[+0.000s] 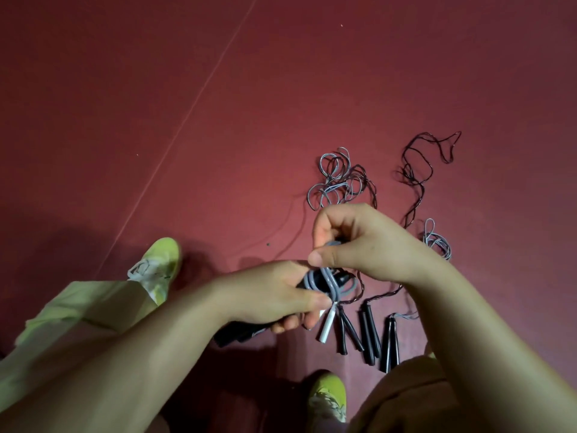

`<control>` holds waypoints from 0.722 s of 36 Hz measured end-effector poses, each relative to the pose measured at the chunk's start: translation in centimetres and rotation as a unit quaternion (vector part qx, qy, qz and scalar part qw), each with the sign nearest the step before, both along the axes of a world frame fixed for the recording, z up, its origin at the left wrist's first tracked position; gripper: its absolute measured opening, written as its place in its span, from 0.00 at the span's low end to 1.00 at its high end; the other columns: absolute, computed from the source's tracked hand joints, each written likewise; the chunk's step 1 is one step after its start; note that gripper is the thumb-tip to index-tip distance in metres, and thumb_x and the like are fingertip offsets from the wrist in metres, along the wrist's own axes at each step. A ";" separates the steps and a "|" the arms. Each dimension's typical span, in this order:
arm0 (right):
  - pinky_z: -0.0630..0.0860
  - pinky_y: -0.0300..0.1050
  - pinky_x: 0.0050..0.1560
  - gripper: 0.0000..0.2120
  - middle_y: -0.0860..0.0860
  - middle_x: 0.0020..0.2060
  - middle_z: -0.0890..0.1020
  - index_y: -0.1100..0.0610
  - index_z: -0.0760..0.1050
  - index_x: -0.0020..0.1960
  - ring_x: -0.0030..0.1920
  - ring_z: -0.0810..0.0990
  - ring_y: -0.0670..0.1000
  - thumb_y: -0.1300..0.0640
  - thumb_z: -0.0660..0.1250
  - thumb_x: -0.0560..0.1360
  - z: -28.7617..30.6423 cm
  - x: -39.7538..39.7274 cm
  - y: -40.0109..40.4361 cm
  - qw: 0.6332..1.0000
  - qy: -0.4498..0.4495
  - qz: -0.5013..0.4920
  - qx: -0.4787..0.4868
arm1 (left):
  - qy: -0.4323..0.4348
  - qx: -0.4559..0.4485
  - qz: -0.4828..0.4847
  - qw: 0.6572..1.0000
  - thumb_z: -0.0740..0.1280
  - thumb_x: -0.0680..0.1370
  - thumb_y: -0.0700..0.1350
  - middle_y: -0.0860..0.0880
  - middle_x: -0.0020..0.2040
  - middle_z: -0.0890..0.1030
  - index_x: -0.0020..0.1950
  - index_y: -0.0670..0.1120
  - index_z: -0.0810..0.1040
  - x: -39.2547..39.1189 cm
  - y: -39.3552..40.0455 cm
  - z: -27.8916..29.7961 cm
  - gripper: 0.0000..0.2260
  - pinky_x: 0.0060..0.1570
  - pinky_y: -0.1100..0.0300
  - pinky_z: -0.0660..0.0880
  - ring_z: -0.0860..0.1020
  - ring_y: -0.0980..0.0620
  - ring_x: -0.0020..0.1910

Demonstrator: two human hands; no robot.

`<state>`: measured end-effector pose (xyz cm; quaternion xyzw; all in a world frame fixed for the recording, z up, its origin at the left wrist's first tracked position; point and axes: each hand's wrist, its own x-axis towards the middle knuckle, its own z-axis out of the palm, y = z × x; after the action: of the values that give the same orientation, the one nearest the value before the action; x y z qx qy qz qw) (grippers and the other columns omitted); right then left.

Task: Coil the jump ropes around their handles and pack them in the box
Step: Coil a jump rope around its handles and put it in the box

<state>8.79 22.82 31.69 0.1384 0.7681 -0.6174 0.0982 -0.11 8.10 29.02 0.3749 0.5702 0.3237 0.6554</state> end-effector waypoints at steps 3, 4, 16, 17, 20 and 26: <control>0.61 0.33 0.27 0.11 0.43 0.25 0.69 0.56 0.69 0.35 0.26 0.64 0.42 0.61 0.73 0.65 -0.9 -0.1 -0.3 0.998 -0.016 0.003 -0.056 | -0.038 -0.005 -0.012 0.999 0.60 0.81 0.41 0.56 0.22 0.74 0.35 0.45 0.72 0.5 -0.1 0.5 0.13 0.28 0.64 0.67 0.69 0.59 0.23; 0.60 0.33 0.26 0.11 0.44 0.24 0.68 0.57 0.68 0.34 0.26 0.63 0.42 0.60 0.72 0.65 -1.1 -0.2 -0.5 0.997 -0.027 0.001 -0.074 | -0.060 -0.006 -0.015 0.998 0.60 0.81 0.40 0.56 0.22 0.74 0.36 0.44 0.71 0.6 -0.2 0.7 0.13 0.27 0.65 0.67 0.69 0.60 0.23; 0.60 0.33 0.22 0.25 0.52 0.28 0.74 0.55 0.77 0.39 0.23 0.65 0.44 0.39 0.53 0.79 -1.7 -0.4 -0.5 0.984 -0.051 -0.127 -0.114 | -0.215 0.013 0.243 0.946 0.68 0.74 0.45 0.49 0.30 0.75 0.47 0.41 0.72 -2.5 -0.7 -0.4 0.09 0.22 0.64 0.66 0.68 0.55 0.23; 0.61 0.34 0.24 0.21 0.52 0.30 0.74 0.54 0.78 0.40 0.25 0.66 0.45 0.40 0.56 0.77 -1.9 -0.5 -0.5 0.988 -0.040 -0.120 -0.084 | -0.187 0.006 0.253 0.949 0.67 0.75 0.45 0.50 0.30 0.75 0.47 0.42 0.71 -2.6 -0.7 -0.5 0.08 0.22 0.64 0.66 0.68 0.55 0.24; 0.62 0.42 0.31 0.11 0.49 0.28 0.74 0.49 0.80 0.40 0.30 0.65 0.51 0.45 0.62 0.73 -2.5 -0.5 -0.7 0.994 -0.030 -0.108 -0.010 | -0.121 -0.012 0.261 0.958 0.63 0.79 0.42 0.51 0.30 0.76 0.48 0.44 0.72 -2.6 -0.5 -0.9 0.02 0.22 0.63 0.66 0.69 0.55 0.25; 0.62 0.36 0.28 0.13 0.46 0.24 0.70 0.53 0.75 0.36 0.25 0.64 0.44 0.52 0.65 0.78 -2.9 -0.5 -0.6 0.993 -0.013 -0.112 0.043 | -0.142 0.011 0.263 0.954 0.69 0.70 0.45 0.49 0.32 0.79 0.57 0.49 0.72 -3.1 -0.5 -1.3 0.17 0.22 0.63 0.69 0.72 0.53 0.26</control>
<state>8.30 22.20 28.76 0.2358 0.7723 -0.5890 0.0328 -3.23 7.65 27.68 0.1694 0.5459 0.5406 0.6173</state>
